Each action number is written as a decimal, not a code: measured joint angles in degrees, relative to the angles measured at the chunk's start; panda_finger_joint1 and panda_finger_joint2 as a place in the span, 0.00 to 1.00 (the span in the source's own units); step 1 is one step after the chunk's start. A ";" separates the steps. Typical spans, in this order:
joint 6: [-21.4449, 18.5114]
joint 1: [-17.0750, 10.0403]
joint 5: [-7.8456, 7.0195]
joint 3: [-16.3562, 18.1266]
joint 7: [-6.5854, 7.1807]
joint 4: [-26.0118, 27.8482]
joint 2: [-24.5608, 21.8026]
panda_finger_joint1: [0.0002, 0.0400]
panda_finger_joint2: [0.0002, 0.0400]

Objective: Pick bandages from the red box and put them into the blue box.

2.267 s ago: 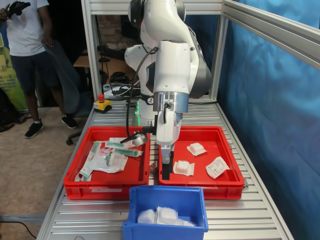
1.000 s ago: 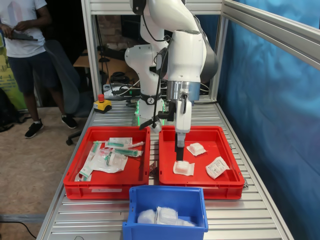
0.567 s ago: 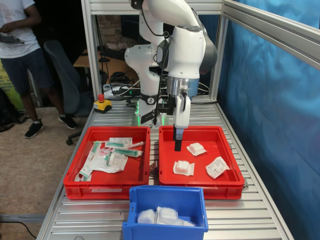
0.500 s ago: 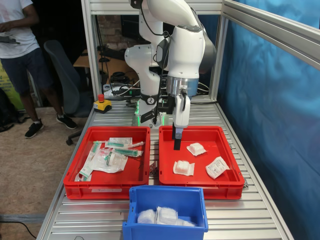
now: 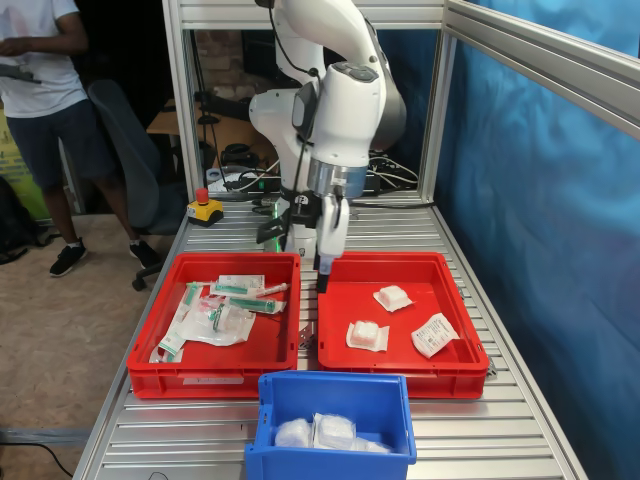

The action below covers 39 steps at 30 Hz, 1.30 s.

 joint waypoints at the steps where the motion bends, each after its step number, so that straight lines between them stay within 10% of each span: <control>1: -0.02 -0.44 -0.04 0.09 -0.17 -0.53 -0.36 1.00 1.00; 8: -0.13 -4.01 -0.22 0.35 -2.09 -3.78 -3.37 1.00 1.00; 21: -0.28 -8.77 -0.28 0.33 -9.70 -6.53 -8.85 1.00 1.00; 39: -0.29 -8.89 -0.28 0.33 -11.57 -7.86 -9.16 1.00 1.00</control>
